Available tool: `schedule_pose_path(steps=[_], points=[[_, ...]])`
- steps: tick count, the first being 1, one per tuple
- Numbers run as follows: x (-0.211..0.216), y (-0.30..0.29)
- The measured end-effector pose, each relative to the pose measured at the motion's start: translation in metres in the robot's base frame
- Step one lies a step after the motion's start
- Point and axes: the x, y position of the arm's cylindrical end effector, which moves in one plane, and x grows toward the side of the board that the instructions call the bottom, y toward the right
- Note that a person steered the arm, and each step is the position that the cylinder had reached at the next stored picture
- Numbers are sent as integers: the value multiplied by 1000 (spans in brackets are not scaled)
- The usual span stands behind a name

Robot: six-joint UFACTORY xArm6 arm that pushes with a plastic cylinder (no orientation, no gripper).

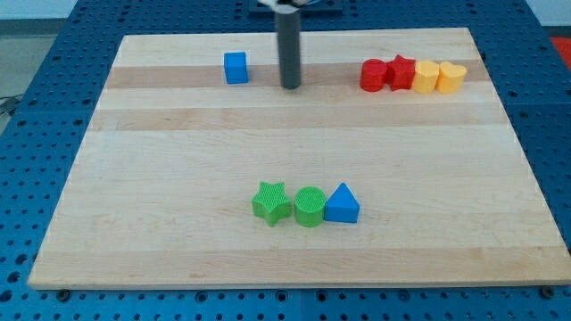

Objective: Push the blue cube towards the top left corner of the board

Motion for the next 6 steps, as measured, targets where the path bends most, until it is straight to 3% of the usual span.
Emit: schedule_pose_path(steps=[2, 6], points=[[-24, -40], [-23, -136]])
